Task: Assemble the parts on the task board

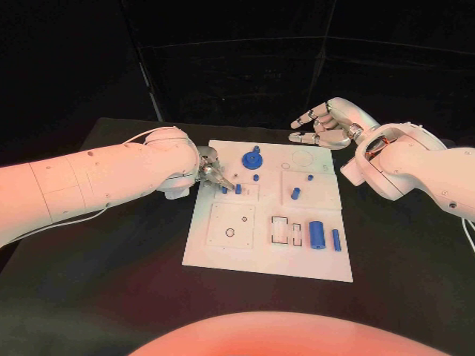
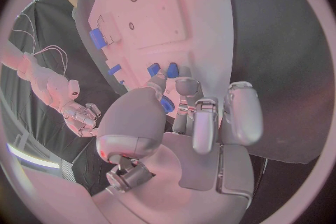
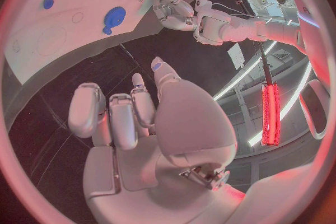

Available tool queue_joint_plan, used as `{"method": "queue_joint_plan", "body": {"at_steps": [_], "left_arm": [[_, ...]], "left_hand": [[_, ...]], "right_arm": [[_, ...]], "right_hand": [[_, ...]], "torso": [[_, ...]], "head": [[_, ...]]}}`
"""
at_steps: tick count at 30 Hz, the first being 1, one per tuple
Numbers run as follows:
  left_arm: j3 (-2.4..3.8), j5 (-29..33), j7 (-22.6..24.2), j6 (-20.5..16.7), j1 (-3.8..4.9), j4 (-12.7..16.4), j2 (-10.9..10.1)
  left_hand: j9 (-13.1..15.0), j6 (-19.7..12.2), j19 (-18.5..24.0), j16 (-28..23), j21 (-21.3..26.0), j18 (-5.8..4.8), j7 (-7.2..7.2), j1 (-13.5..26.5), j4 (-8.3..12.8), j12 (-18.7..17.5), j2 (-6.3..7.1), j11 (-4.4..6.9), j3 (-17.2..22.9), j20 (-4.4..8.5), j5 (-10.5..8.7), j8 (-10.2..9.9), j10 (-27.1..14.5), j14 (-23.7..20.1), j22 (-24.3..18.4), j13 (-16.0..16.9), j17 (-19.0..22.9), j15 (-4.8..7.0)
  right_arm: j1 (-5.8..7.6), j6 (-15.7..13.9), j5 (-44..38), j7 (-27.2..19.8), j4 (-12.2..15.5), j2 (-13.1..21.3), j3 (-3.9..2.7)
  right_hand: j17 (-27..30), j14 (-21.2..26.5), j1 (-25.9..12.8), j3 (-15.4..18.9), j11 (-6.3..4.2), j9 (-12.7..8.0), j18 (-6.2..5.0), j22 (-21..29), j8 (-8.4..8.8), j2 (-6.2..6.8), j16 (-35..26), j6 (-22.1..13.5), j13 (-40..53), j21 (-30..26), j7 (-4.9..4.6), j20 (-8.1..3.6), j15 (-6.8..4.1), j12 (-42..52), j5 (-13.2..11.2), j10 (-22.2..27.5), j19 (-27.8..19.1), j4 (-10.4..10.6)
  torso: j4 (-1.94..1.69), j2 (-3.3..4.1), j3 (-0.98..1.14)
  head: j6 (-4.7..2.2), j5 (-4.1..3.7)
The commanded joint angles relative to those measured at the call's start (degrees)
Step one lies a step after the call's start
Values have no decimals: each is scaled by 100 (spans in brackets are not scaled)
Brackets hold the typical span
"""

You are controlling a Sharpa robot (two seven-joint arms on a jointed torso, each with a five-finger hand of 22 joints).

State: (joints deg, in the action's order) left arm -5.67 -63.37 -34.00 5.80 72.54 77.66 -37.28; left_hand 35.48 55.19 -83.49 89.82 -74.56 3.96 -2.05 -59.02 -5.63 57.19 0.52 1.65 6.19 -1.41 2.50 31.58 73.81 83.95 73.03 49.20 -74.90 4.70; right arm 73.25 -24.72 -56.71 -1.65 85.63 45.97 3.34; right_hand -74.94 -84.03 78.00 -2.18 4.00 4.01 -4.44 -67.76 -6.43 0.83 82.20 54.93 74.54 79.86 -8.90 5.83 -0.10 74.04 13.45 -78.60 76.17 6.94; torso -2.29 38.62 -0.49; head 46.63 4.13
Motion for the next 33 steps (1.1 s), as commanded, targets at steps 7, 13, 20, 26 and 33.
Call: {"method": "queue_joint_plan", "body": {"at_steps": [7, 13, 20, 26, 33], "left_arm": [[16, 530, 403, -765, 28, 117, -167], [26, 828, 624, -1004, 88, 178, -247], [29, 1139, 951, -993, 119, 189, -326], [24, 1433, 1824, -1113, 130, 47, -253], [-137, 632, 3441, -1670, 132, -476, 208]], "left_hand": [[-19, -243, 61, 18, 197, 62, -104, -62, -120, -347, -56, -56, -323, 4, 24, -64, -315, 605, -183, -396, -1510, 0], [-53, -387, 62, 18, 209, 60, -163, -152, -153, -365, -34, -110, -492, -31, 25, -95, -427, 605, -186, -435, -1510, -44], [-71, -449, 82, 18, 263, 73, -187, -221, -190, -389, -21, -133, -636, -53, 25, -84, -525, 605, -233, -493, -1510, -64], [-191, -935, 860, -673, 1729, 380, -387, -812, -19, -820, -111, -319, -750, -160, 57, -202, -1393, 236, -1635, -936, -579, -222], [-761, -1219, 1550, -1437, 2956, 579, -654, -2095, 623, -1775, -257, -601, -484, -397, 43, -732, -2500, -350, -2711, -1623, 380, -465]], "right_arm": [[10, -10, 8, -44, -12, -22, -4], [9, -8, 8, -39, -16, -25, -4], [9, -8, 8, -34, -17, -15, -4], [9, -16, 8, -30, -21, -6, -4], [10, -8, 8, -33, -30, -46, -4]], "right_hand": [[-121, -306, -32, 33, -8, -2, -33, 9, -39, 9, -16, -15, -4, -34, -2, 9, -29, 12, -18, 19, 7, 26], [-115, -305, -13, 39, -10, -2, -34, 14, -39, 18, -21, -17, -10, -37, 0, 8, -30, 5, -20, 25, 4, 16], [-115, -305, -12, 40, -10, -2, -34, 14, -39, 19, -21, -18, -10, -37, 0, 8, -30, 5, -21, 25, 4, 15], [-115, -305, -12, 40, -10, -2, -34, 14, -39, 19, -21, -18, -10, -37, 0, 8, -30, 5, -21, 25, 4, 15], [-113, -304, 1, 46, -10, -2, -34, 13, -39, 23, -23, -21, -9, -38, 0, 8, -31, 7, -21, 25, 6, 10]], "torso": [[-4, -3, -3], [-5, -2, 0], [2, 5, 5], [-17, -2, 7], [26, 9, 3]], "head": [[-3, -13], [-12, 5], [-41, -29], [-78, -60], [-127, -59]]}}
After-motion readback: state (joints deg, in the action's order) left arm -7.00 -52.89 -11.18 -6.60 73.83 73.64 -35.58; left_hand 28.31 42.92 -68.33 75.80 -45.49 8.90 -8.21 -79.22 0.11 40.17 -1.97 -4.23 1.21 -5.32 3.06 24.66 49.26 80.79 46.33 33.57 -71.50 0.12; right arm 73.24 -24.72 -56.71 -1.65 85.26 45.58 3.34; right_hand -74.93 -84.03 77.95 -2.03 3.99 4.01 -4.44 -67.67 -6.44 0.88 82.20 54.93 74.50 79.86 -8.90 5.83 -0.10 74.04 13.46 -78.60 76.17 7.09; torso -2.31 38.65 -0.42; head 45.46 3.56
